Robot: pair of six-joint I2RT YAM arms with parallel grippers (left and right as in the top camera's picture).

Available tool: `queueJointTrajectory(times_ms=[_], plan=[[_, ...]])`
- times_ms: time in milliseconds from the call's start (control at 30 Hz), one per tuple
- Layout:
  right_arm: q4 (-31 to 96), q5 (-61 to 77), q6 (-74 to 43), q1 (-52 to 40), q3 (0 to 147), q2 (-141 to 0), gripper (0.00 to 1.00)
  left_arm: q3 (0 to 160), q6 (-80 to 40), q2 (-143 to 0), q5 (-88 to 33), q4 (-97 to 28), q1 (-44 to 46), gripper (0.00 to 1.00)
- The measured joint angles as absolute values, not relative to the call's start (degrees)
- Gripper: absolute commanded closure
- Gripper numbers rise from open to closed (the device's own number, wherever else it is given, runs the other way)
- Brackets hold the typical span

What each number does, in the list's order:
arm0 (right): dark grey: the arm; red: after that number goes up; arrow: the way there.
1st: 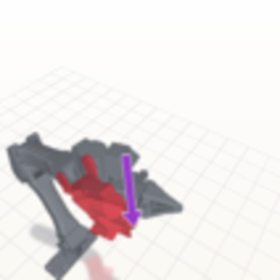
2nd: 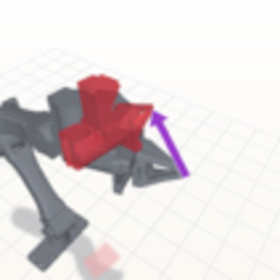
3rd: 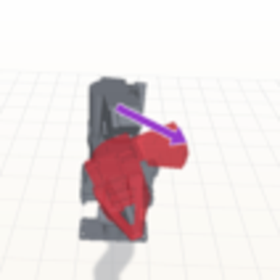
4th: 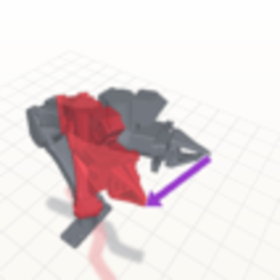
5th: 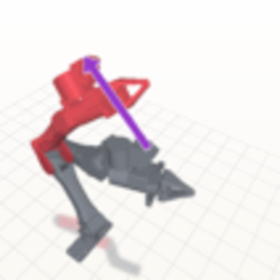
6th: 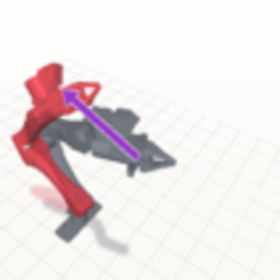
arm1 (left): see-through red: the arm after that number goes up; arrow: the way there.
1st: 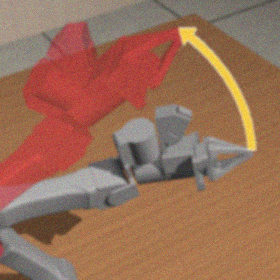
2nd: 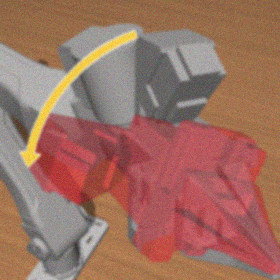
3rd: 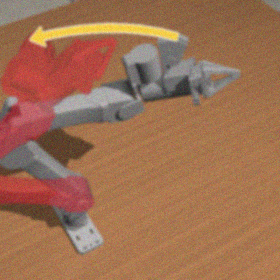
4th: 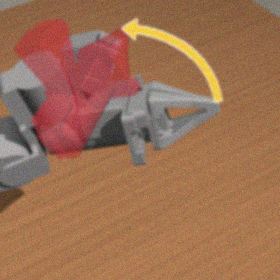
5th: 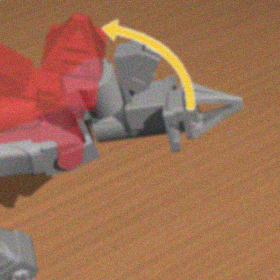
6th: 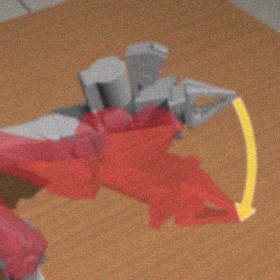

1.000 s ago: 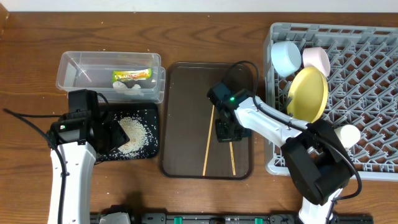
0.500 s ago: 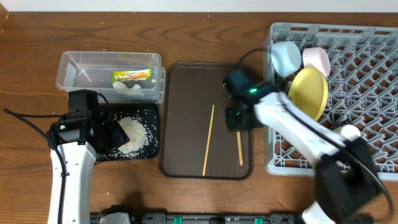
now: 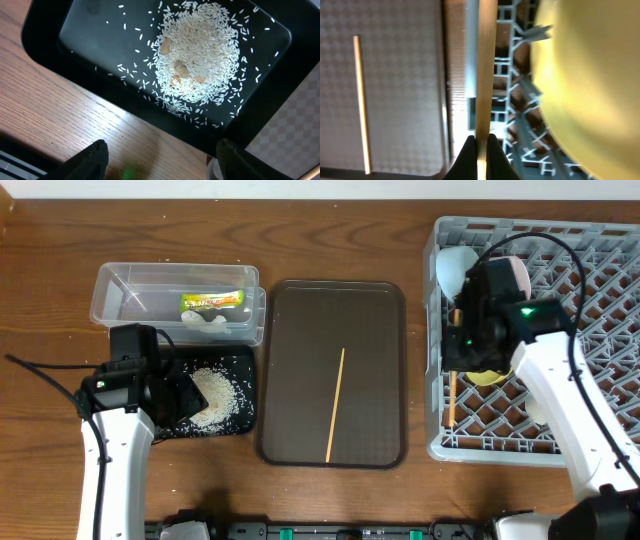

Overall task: Sort waste into correct bins and load items into the dishwasher rack
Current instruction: 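Return the right gripper to the remaining chopstick on the tray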

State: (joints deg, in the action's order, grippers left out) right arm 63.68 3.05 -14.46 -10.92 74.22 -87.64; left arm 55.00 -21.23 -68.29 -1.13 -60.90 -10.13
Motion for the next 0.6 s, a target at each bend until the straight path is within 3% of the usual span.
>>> queueJointTrajectory(times_ms=[300, 333, 467, 600], plan=[[61.47, 2.98, -10.98, -7.94, 74.15, -93.47, 0.96, 55.0, -21.23, -68.29, -1.13, -60.88, -10.13, 0.28], [60.95, 2.98, -10.81, -7.94, 74.11, -94.21, 0.94, 55.0, -21.23, -68.29, -1.13, -60.88, -10.13, 0.28], [59.83, 3.07, -10.2, -7.94, 73.84, -95.53, 0.68, 55.0, -21.23, -68.29, -1.13, -60.88, -10.13, 0.28], [59.7, 3.09, -9.78, -7.94, 73.87, -95.5, 0.64, 55.0, -21.23, -68.29, -1.13, -60.9, -10.13, 0.28]])
